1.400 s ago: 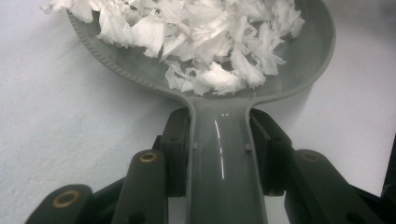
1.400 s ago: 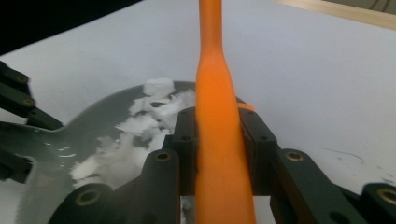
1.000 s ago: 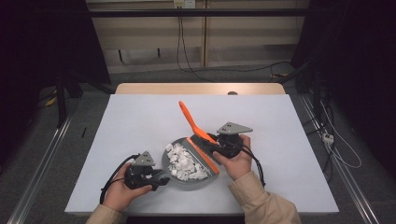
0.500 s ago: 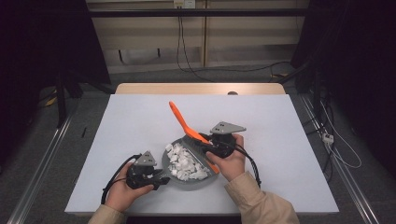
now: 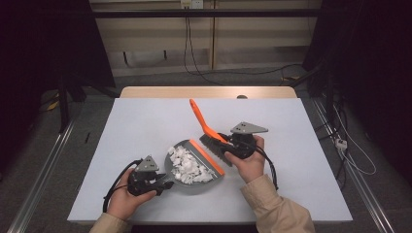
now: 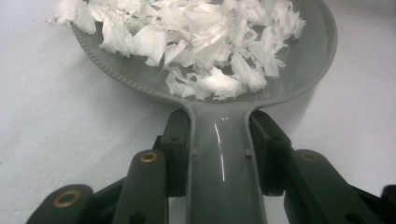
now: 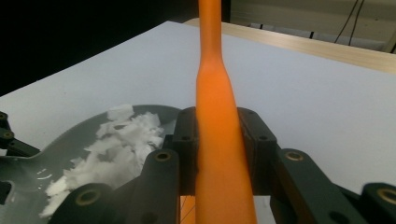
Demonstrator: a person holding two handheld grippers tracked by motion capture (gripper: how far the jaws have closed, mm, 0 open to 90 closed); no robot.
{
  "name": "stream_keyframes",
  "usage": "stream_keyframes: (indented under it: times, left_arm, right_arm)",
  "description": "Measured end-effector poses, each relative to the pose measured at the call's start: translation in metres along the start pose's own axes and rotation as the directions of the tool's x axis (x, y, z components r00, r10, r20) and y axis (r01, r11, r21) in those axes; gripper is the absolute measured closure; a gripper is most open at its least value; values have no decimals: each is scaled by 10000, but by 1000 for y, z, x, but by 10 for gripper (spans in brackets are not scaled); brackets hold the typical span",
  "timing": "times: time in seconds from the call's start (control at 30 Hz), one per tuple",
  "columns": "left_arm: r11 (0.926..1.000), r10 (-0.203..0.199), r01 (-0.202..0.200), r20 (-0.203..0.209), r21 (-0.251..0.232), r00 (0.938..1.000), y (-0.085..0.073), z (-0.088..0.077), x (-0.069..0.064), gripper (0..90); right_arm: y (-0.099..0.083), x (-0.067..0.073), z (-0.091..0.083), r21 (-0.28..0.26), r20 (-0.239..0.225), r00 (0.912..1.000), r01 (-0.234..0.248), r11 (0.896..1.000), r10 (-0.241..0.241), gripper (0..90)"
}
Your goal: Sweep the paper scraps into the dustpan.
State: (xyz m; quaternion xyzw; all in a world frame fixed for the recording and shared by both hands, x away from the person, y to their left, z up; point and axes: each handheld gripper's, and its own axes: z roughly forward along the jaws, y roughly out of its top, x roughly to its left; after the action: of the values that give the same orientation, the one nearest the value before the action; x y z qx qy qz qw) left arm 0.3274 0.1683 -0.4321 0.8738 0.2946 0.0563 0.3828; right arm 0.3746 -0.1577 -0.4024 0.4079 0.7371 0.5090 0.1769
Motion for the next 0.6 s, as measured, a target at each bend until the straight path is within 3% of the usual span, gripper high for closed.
stream_keyframes:
  times: [0.17, 0.33, 0.4, 0.53, 0.6]
  left_arm:
    - [9999, -81, 82, 91, -137, 9999, 0, -3, 2, 625]
    - [9995, -230, 228, -91, -213, 9997, -1, -9, 6, 625]
    - [9993, -312, 305, -357, -217, 9989, -2, -12, 8, 625]
    - [9987, -426, 415, -392, -291, 9983, -3, -15, 12, 624]
    - [9993, -354, 350, -209, -155, 9992, -3, -14, 13, 624]
  right_arm:
    - [-1, -10, -9, -146, 226, 9996, -144, 9998, 148, 715]
    - [-1, -18, -17, -260, 447, 9987, -232, 9994, 243, 714]
    - [-2, -20, -19, -278, 514, 9984, -240, 9993, 254, 715]
    - [-4, -25, -22, -277, 696, 9971, -299, 9992, 318, 715]
    - [-6, -27, -23, -238, 858, 9958, -315, 9992, 335, 715]
